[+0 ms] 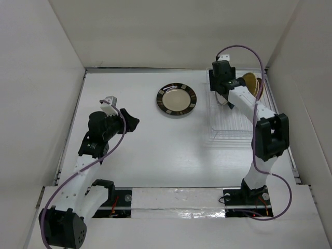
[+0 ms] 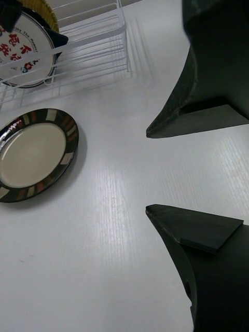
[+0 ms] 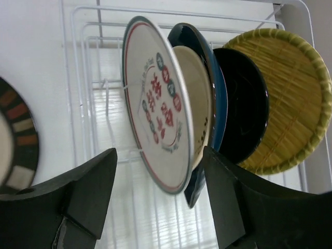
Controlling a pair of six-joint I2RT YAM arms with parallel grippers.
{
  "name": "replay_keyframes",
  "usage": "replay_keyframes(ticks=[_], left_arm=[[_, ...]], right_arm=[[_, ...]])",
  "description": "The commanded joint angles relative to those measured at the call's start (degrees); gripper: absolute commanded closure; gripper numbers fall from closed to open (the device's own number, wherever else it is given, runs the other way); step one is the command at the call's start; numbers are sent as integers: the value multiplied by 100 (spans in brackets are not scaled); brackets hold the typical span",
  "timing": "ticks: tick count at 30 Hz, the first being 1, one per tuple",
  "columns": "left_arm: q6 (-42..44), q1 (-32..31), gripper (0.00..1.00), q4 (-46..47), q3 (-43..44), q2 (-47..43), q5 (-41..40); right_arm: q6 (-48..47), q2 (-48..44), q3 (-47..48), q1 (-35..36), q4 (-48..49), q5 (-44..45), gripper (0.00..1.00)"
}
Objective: Load the plates into the dish rack
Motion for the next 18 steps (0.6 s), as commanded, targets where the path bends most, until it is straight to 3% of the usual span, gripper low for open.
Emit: replay_keyframes(ticks=[1,3,7,9,18], left_arm=[[-233,-28,49,381,313,291,148],[-330,-28,49,495,375,537,157],[-480,-28,48,618,760,1195,-35],[-402,-28,47,435,1155,1880,-124],[-884,-81,41,715,2272,4306,-282]], right_arm=[[889,-1158,-489,48,829,-359,27],[1276,-1930,-1009,327,1180,-473,26],[1909,-3381,-2634,847,2768,-814,26],[2190,-3995,-3391,1109,3245,-1140,25],[2973,-5114,-5069,1919,4152,-2205,25]])
